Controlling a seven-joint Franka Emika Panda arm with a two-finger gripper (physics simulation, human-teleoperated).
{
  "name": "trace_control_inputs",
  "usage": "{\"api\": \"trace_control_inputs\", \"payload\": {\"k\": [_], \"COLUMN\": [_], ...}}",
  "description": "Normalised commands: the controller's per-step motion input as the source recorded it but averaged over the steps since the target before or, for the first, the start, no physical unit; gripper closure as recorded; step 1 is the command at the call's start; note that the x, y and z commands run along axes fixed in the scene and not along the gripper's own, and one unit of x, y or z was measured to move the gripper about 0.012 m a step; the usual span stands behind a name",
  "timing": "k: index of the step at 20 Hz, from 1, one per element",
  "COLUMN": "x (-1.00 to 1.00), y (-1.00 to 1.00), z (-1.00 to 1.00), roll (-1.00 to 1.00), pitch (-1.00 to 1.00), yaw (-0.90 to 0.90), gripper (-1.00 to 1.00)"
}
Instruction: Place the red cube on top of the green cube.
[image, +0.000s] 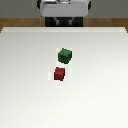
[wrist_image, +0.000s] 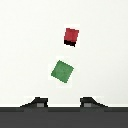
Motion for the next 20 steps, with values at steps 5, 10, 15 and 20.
{"api": "trace_control_inputs", "payload": {"k": [5,10,15,20], "x": [0.00,0.40,1.00,0.40], "y": [0.00,0.00,0.00,-0.20], "z": [0.00,0.00,0.00,0.00], "roll": [0.00,0.00,0.00,0.00], "pitch": [0.00,0.00,0.00,0.00], "yaw": [0.00,0.00,0.00,0.00], "gripper": [-1.00,-1.00,-1.00,-1.00]}}
